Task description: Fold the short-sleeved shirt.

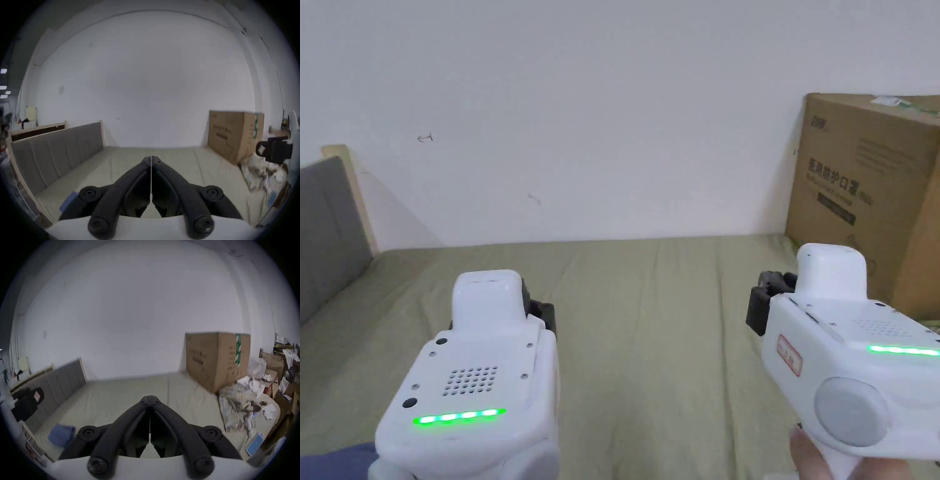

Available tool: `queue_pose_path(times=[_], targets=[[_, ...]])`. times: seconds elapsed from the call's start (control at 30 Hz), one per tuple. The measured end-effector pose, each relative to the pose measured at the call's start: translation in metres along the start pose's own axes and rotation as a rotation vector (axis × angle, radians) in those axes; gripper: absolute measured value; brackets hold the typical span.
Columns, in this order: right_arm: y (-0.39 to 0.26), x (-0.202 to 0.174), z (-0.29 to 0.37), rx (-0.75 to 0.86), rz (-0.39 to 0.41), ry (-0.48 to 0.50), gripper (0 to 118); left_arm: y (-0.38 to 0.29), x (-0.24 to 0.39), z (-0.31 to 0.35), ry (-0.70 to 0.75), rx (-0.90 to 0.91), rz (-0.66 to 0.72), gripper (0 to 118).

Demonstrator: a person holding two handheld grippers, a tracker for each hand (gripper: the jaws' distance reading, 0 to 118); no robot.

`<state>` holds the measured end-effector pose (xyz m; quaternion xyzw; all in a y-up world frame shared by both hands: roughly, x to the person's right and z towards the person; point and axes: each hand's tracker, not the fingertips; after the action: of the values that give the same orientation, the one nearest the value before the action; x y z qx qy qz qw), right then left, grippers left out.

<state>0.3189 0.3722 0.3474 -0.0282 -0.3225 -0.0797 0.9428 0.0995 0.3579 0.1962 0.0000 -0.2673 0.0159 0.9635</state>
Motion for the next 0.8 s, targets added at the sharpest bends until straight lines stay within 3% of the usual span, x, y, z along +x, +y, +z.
queue_pose_path(times=[0.1,0.17,0.2,0.23,0.27,0.3,0.37,0.4,0.6,0.8], targets=[[0.015,0.003,0.023,0.135,-0.027,0.017,0,0.016,-0.002,0.011,0.043,0.043,-0.029,1],[0.02,0.001,0.029,0.186,0.008,-0.006,8,0.023,-0.002,0.015,0.038,0.07,-0.054,12],[0.022,-0.001,0.032,0.197,0.029,-0.023,23,0.026,-0.002,0.017,0.033,0.079,-0.058,26],[0.022,-0.002,0.033,0.209,0.043,-0.047,46,0.028,-0.001,0.019,0.032,0.082,-0.066,58],[0.023,-0.004,0.034,0.21,0.05,-0.063,46,0.03,0.0,0.019,0.021,0.085,-0.068,58],[0.023,-0.004,0.032,0.205,0.048,-0.065,53,0.031,0.001,0.018,0.015,0.081,-0.068,69],[0.023,-0.005,0.031,0.193,0.045,-0.071,79,0.03,0.002,0.018,0.004,0.069,-0.066,113],[0.022,-0.006,0.031,0.192,0.043,-0.068,82,0.033,-0.001,0.022,-0.006,0.132,-0.06,118],[0.015,-0.018,0.024,0.163,0.135,-0.056,94,0.025,0.004,0.02,-0.018,0.085,-0.134,118],[0.01,-0.034,0.027,0.168,0.162,-0.014,94,0.019,0.001,0.019,-0.056,0.049,-0.134,118]])
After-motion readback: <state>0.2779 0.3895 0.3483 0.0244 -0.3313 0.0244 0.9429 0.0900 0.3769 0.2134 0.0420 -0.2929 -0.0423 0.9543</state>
